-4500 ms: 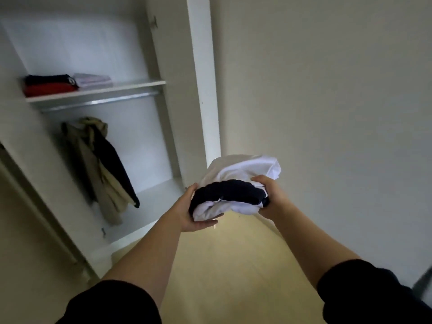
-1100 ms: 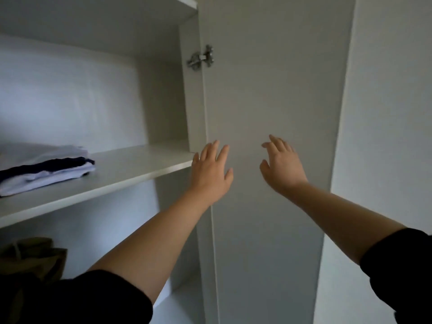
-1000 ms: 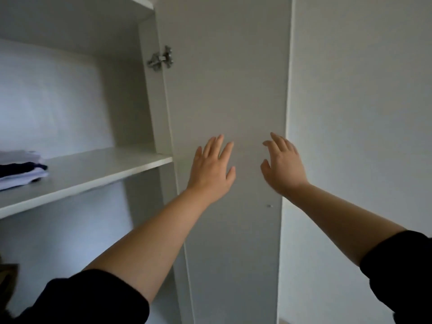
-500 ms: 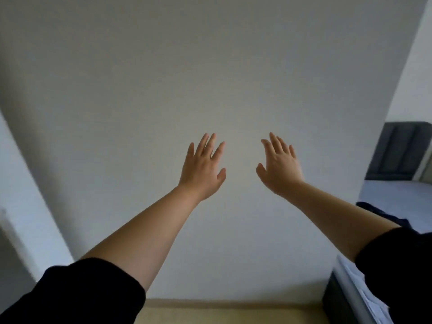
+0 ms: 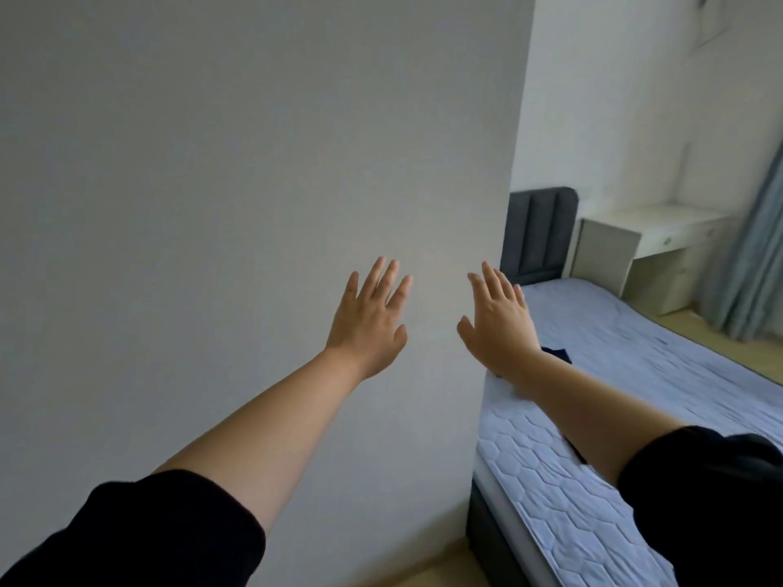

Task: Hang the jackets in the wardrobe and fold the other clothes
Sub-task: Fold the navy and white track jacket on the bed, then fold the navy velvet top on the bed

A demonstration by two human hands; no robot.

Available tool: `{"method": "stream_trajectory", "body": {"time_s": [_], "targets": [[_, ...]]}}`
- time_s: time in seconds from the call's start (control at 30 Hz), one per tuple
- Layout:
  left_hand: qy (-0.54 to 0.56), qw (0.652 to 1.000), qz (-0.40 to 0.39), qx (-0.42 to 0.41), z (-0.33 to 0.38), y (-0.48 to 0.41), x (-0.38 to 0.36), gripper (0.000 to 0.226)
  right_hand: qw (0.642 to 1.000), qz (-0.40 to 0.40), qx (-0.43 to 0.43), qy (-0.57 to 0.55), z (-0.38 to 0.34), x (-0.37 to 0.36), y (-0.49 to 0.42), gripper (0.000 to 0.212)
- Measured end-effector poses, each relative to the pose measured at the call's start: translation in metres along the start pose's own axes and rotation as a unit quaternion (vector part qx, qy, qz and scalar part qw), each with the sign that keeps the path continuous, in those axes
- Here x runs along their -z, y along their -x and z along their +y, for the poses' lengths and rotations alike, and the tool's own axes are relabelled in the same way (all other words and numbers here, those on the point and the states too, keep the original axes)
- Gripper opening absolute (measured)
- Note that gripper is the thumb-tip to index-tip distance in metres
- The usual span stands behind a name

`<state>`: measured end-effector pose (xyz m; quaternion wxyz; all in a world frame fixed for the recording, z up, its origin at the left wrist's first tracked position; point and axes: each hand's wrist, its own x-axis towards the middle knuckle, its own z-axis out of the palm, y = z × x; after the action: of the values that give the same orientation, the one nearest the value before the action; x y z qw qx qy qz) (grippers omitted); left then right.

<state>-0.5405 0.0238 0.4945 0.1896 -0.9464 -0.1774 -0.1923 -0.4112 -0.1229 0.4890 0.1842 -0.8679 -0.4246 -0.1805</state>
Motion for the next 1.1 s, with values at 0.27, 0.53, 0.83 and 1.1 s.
{"method": "stream_trajectory", "body": {"time_s": [0.27, 0.53, 0.83, 1.1], "targets": [[0.037, 0.994, -0.023, -0.096, 0.105, -0.114, -0.078, 0.066, 0.997, -0.036, -0.059, 0.033, 0.142, -0.036, -0.040, 0.065], [0.058, 0.989, -0.095, -0.101, 0.216, -0.191, -0.180, 0.065, 0.988, -0.131, -0.086, 0.021, 0.289, -0.121, -0.073, 0.066], [0.151, 0.960, -0.231, -0.044, 0.317, -0.218, -0.312, 0.069, 0.967, -0.233, -0.104, -0.008, 0.395, -0.260, -0.052, 0.067], [0.226, 0.937, -0.267, 0.022, 0.389, -0.140, -0.480, 0.068, 0.942, -0.321, -0.089, 0.033, 0.448, -0.441, 0.034, 0.065]]}}
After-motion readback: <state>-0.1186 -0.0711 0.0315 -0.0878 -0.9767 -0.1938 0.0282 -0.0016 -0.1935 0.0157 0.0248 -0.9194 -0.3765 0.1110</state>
